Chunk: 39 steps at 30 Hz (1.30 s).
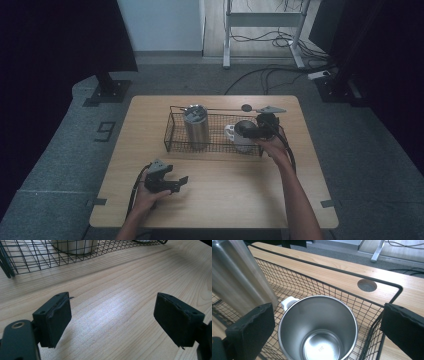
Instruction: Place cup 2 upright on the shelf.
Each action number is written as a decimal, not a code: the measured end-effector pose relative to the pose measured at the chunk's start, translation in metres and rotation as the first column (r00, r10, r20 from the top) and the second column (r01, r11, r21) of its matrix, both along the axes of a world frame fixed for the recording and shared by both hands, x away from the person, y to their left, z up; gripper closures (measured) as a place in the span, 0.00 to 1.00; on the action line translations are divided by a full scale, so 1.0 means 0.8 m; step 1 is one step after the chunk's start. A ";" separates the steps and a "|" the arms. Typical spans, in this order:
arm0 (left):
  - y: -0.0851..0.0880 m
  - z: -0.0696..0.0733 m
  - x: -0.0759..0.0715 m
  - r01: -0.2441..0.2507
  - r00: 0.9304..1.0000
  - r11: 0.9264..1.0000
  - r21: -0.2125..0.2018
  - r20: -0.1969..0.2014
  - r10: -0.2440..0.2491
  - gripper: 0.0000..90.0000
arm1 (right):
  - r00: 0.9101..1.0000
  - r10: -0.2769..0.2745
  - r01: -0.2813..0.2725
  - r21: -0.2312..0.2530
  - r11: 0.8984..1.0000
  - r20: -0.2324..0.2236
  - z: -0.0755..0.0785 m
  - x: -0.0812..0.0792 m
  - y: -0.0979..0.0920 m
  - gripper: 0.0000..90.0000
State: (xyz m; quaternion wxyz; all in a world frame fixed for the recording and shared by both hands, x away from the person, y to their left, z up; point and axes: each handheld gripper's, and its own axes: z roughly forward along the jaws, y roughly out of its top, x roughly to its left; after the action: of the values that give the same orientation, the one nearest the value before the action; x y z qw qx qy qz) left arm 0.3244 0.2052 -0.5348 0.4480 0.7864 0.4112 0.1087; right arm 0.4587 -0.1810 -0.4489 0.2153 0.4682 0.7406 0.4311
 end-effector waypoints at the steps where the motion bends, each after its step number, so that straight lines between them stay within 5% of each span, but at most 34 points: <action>1: 0.000 0.000 0.000 0.000 1.000 1.000 0.001 -0.001 0.000 0.17 | 1.000 0.008 -0.008 0.000 1.000 0.007 0.001 -0.003 -0.002 0.00; 15: -0.001 -0.001 0.000 -0.001 1.000 1.000 0.006 0.001 0.001 0.17 | 0.999 0.035 -0.036 0.042 0.998 0.041 -0.005 -0.051 -0.032 0.05; 39: -0.004 -0.002 -0.001 0.004 1.000 1.000 0.016 0.002 -0.004 0.17 | 0.998 0.011 -0.015 0.060 0.998 0.059 -0.049 -0.138 -0.068 0.11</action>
State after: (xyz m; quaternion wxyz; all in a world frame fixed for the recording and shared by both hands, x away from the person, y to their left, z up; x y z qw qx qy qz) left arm 0.3238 0.2023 -0.5361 0.4424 0.7907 0.4081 0.1120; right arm 0.3486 -0.2350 -0.4882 0.2198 0.4570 0.7236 0.4683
